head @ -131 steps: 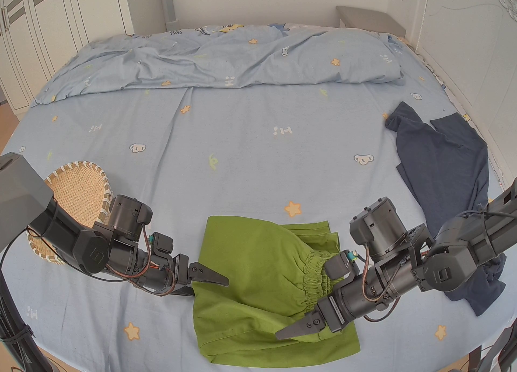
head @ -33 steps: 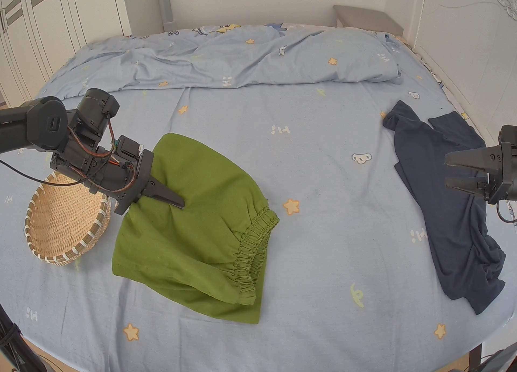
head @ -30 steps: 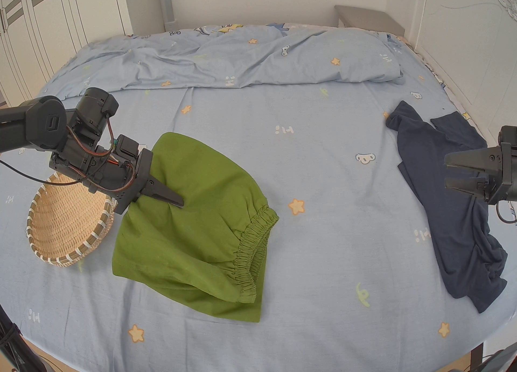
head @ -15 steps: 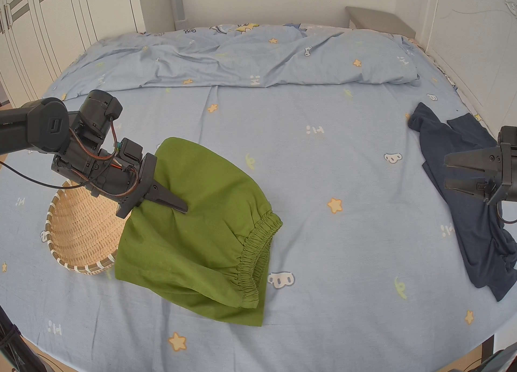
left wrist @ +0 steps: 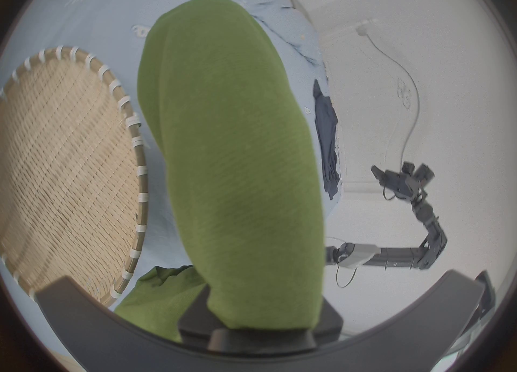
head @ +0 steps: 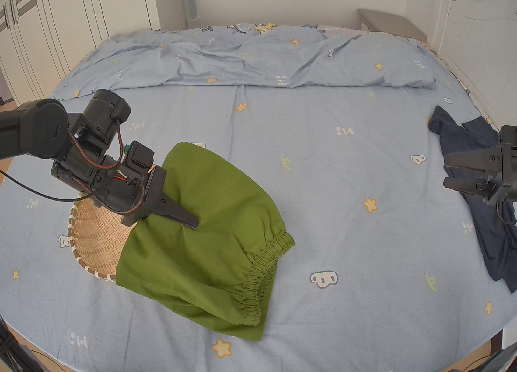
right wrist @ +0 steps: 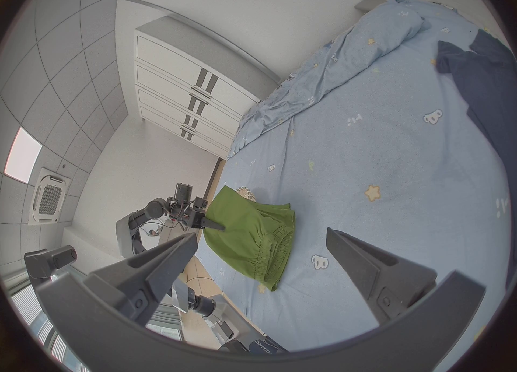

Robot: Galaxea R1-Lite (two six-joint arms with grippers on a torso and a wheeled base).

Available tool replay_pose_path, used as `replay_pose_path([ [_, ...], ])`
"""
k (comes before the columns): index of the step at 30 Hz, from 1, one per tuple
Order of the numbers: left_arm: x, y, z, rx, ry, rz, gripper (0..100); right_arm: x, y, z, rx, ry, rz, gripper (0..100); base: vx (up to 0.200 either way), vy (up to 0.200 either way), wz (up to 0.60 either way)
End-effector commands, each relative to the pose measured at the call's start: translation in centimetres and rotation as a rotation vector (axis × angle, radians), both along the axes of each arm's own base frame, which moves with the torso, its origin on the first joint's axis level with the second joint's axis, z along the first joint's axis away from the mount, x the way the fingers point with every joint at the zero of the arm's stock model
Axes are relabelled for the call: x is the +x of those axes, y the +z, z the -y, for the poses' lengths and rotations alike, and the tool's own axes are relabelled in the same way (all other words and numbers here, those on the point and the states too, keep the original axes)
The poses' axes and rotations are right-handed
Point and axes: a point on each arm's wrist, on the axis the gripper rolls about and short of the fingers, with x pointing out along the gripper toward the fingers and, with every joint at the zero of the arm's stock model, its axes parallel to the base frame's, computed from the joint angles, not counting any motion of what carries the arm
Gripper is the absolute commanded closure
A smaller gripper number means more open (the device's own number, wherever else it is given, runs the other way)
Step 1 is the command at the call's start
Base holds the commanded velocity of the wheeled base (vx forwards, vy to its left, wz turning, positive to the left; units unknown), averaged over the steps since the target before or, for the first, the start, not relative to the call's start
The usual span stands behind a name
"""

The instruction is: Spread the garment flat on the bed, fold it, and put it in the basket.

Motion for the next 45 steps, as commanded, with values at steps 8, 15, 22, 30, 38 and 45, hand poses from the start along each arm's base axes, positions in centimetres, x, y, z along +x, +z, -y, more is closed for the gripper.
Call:
replay_pose_path([
  [8, -4.9, 3.4, 0.6, 0.057, -0.088, 0.214, 100, -0.4, 0.3, 0.0, 0.0, -0.001, 0.014, 0, 0.0, 0.0, 0.0],
  [15, -8.3, 7.2, -1.8, 0.015, -0.023, 0.401, 100, -0.4, 0.3, 0.0, 0.0, -0.001, 0.015, 0, 0.0, 0.0, 0.0],
  [22, -9.9, 9.5, -5.3, 0.0, 0.135, 0.579, 100, -0.6, 0.4, 0.0, 0.0, -0.002, 0.022, 0, 0.0, 0.0, 0.0],
  [30, -9.2, 10.1, -8.5, 0.022, 0.29, 0.635, 100, -0.8, 0.5, 0.0, 0.0, -0.001, 0.029, 0, 0.0, 0.0, 0.0],
  [38, -5.4, 5.6, -10.2, 0.067, 0.363, 0.449, 100, -0.7, 0.5, 0.0, 0.0, -0.001, 0.026, 0, 0.0, 0.0, 0.0],
  [45, 0.1, -2.2, -14.3, 0.112, 0.472, 0.204, 100, -0.9, 0.6, -0.1, 0.002, 0.008, 0.03, 0, 0.0, 0.0, 0.0],
])
